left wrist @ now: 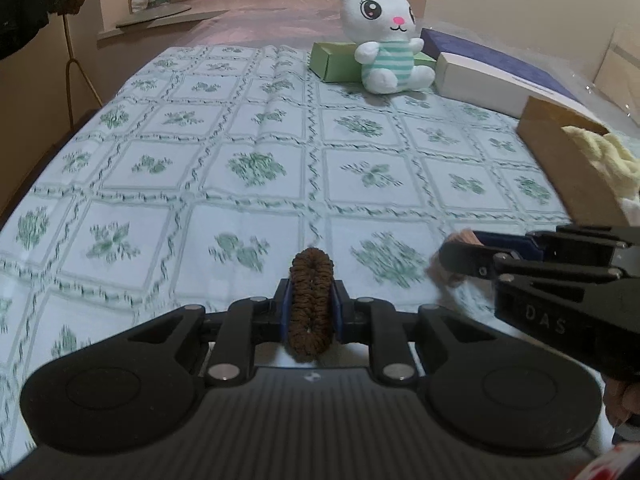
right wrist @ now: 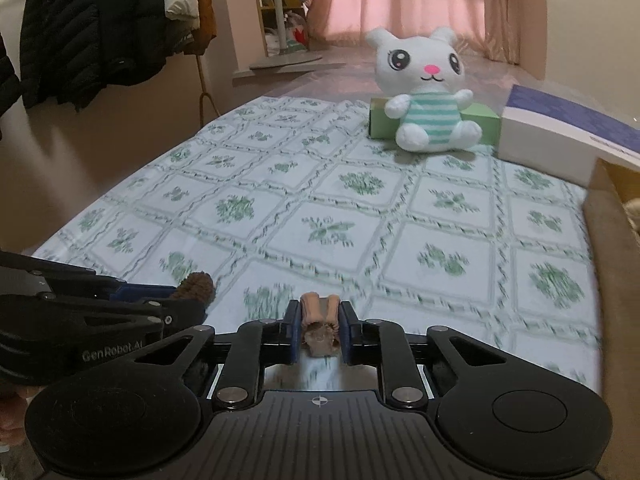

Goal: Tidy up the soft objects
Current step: 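Lift the hair tie and tan item and carry them over the box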

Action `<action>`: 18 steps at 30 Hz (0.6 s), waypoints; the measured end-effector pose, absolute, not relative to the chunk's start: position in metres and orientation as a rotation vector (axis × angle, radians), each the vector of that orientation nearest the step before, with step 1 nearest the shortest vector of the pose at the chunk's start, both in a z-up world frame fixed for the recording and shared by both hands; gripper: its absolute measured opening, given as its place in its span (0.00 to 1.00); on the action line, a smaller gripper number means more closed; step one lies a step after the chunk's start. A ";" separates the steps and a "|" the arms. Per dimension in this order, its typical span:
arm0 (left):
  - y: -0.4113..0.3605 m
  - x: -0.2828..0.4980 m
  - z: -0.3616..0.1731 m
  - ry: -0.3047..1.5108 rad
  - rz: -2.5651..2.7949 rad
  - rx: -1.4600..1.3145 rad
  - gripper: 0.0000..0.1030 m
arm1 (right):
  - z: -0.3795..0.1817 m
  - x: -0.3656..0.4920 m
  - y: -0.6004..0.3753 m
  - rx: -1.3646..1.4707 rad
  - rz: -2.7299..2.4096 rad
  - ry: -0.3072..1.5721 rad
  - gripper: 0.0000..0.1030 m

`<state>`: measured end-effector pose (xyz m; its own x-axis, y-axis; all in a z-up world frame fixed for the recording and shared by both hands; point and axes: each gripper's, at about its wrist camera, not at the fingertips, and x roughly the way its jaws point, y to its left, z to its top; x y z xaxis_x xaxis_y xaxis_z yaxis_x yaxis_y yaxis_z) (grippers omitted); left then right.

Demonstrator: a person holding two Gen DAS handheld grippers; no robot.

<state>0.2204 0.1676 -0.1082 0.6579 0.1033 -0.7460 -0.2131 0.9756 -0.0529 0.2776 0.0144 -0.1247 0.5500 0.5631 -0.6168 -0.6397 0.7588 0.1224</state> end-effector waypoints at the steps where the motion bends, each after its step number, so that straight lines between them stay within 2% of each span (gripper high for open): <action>1: 0.166 0.216 -0.107 0.834 0.180 -0.148 0.18 | -0.123 0.273 0.010 -0.118 0.711 0.690 0.19; 18: 0.107 0.129 -0.067 0.815 0.094 -0.157 0.18 | -0.095 0.193 -0.073 0.038 0.683 0.750 0.19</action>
